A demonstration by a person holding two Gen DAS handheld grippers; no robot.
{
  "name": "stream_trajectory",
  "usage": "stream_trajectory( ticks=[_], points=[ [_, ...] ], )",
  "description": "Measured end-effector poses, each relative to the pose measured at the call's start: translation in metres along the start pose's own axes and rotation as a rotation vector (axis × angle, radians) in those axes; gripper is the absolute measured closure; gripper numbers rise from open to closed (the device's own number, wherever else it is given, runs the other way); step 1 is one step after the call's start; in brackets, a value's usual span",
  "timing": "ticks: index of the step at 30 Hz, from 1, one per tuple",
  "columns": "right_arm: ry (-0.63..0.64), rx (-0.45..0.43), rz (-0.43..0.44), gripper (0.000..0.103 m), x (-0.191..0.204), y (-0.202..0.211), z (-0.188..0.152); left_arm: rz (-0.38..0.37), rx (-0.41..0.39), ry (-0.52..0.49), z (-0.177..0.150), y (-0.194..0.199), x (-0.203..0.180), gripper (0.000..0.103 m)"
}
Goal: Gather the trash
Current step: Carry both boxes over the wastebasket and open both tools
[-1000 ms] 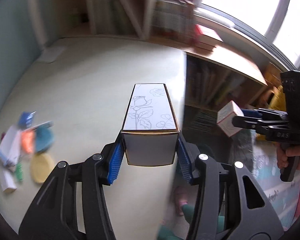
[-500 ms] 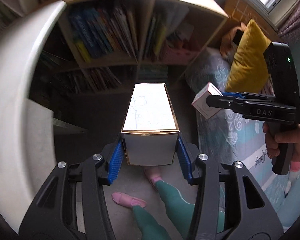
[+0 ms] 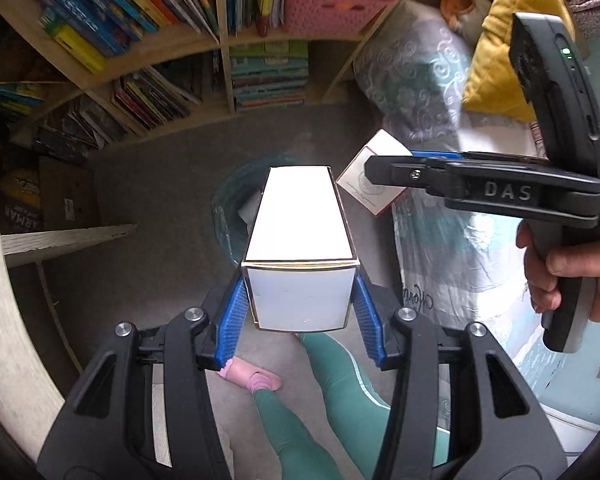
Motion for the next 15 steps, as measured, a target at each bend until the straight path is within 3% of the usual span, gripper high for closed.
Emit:
stream_trajectory(
  ticks=[15],
  points=[
    [-0.113,0.098,-0.009,0.052,-0.042,-0.085,-0.011,0.033,0.118,0.031,0.003,-0.08,0.028,0.056]
  ],
)
Point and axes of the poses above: each gripper's, at about its wrist camera, not at the fingertips, and y roughly against the way its jaws point, x to its left, z to its top, the point moved 10 cm from there along -y, roughly the way its jaws point, and after that the axes turned 9 degrees about -z, right-handed, at the moved point
